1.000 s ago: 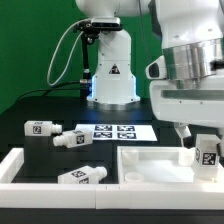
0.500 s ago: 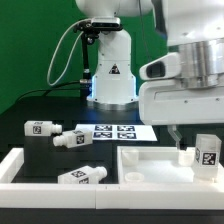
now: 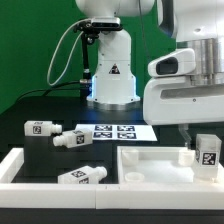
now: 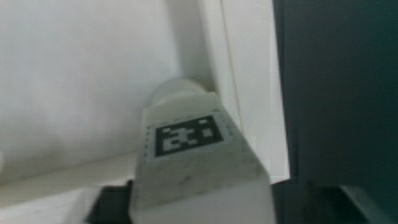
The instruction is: Assemble one leg
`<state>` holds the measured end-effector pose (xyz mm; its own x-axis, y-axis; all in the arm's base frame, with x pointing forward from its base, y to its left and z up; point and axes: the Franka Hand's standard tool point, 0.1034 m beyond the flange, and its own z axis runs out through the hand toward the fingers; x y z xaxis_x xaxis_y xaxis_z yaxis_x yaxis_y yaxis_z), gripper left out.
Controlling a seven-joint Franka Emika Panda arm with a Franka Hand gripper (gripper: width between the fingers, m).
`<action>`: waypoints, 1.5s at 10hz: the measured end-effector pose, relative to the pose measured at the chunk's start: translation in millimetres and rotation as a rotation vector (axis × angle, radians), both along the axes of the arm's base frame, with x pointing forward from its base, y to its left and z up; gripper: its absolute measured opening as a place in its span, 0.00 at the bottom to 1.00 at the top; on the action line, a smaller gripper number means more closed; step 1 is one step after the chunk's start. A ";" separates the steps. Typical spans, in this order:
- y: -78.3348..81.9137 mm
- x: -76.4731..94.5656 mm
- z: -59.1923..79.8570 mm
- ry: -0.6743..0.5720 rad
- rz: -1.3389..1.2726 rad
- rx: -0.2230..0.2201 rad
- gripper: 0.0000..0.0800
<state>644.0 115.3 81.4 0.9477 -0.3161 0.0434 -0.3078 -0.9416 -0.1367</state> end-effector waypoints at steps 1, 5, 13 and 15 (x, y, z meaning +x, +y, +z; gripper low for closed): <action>-1.9 -0.1 -0.4 0.015 -0.101 0.005 0.37; -6.7 -1.9 -3.2 0.071 -0.610 0.052 0.37; -6.9 -2.7 -3.8 0.082 -0.517 0.096 0.70; -5.8 -3.3 -3.6 0.073 -0.352 0.077 0.78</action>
Offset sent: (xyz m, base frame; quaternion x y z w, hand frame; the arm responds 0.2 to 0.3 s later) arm 0.0043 -0.0130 0.0018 -0.0207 0.0269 0.3002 0.9533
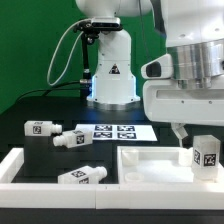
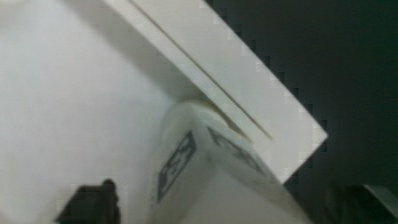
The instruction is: Assemble one leg
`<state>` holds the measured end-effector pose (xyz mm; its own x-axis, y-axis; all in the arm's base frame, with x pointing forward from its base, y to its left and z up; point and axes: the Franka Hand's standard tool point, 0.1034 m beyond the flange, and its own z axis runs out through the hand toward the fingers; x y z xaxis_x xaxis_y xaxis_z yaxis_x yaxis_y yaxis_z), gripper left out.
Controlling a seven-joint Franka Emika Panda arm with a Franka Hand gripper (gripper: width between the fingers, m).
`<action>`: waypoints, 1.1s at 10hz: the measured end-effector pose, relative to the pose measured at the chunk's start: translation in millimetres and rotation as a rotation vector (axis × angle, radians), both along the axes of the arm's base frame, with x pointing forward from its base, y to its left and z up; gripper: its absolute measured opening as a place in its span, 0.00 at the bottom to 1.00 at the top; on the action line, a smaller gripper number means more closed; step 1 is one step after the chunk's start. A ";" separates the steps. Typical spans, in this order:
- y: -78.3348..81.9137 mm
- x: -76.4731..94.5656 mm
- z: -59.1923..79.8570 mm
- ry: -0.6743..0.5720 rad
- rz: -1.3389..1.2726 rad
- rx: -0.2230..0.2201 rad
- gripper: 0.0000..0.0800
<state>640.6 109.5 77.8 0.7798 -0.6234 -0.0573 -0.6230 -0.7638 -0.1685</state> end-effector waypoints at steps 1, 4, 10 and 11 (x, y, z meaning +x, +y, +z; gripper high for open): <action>-0.6 0.0 -0.1 -0.013 0.079 -0.007 0.81; -4.2 1.7 0.1 -0.078 0.504 -0.089 0.81; -1.3 1.7 -0.7 -0.085 0.557 -0.113 0.44; -1.5 1.7 -0.8 -0.082 0.532 -0.111 0.36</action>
Offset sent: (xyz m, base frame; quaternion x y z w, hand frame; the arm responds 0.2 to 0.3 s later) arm -0.0015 -0.0049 0.0016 -0.0485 0.0509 -0.4298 0.9002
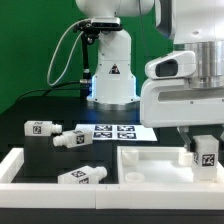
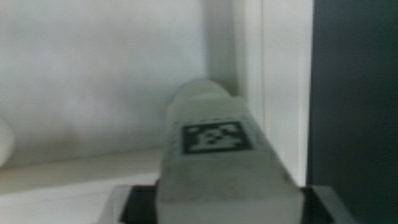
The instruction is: Assemble one leg
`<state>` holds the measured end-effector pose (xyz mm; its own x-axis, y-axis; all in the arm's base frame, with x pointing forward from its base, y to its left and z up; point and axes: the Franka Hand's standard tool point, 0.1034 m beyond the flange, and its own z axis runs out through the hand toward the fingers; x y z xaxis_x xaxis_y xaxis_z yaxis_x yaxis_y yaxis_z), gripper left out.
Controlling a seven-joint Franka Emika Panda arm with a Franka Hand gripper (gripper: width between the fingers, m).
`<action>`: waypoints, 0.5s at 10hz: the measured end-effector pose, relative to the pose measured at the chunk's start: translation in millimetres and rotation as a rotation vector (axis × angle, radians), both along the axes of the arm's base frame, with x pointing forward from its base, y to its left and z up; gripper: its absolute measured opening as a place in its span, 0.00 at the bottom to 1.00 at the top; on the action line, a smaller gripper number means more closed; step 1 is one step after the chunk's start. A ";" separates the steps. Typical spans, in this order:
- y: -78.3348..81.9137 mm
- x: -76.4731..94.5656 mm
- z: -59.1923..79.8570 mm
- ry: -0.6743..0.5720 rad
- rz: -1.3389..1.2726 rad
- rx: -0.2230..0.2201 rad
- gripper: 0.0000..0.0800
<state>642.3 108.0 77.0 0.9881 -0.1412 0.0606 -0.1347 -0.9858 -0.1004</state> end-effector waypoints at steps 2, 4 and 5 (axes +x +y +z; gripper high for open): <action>-0.7 -0.5 -0.5 -0.006 -0.182 0.013 0.36; -0.9 -1.4 -0.8 0.021 -0.496 0.028 0.36; -1.0 -1.8 -1.5 0.037 -0.698 0.046 0.36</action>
Offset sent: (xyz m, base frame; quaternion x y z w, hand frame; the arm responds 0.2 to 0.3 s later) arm -0.0014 -0.0016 0.0011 -0.0658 -0.0140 0.3106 0.9482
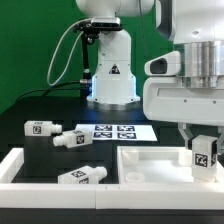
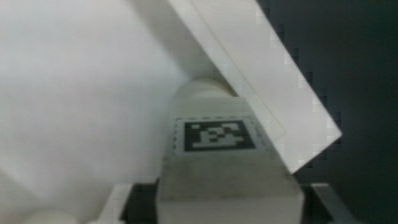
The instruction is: Assemble one leg
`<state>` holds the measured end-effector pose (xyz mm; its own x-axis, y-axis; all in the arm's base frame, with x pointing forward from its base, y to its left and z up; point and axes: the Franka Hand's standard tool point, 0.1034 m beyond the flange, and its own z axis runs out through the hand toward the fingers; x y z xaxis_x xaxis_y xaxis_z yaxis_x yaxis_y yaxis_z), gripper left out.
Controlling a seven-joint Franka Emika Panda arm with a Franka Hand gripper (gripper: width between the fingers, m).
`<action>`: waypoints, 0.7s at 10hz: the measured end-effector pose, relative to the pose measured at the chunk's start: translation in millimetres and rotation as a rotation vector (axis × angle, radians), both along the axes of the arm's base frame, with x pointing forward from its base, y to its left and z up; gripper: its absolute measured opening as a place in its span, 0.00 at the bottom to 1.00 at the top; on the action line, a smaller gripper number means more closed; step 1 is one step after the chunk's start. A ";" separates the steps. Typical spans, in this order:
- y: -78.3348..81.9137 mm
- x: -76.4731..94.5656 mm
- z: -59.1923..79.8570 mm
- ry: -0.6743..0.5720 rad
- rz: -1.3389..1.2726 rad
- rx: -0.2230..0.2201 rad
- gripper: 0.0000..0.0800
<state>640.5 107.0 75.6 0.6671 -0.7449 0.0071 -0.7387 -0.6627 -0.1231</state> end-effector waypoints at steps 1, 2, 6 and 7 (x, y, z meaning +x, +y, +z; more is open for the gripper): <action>0.3 -0.7 -0.4 0.016 -0.219 0.024 0.36; 2.9 -1.5 -0.8 0.027 -0.394 0.044 0.36; 5.1 -2.4 -0.7 0.033 -0.505 0.061 0.36; 4.2 -2.3 -0.1 0.021 -0.325 0.037 0.56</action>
Offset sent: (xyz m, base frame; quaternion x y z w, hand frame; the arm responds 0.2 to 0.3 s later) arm 0.0167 0.0110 0.0104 0.0386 0.0140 0.2180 0.9751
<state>638.2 111.2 75.5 0.3937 -0.9185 -0.0357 -0.9137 -0.3867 -0.1252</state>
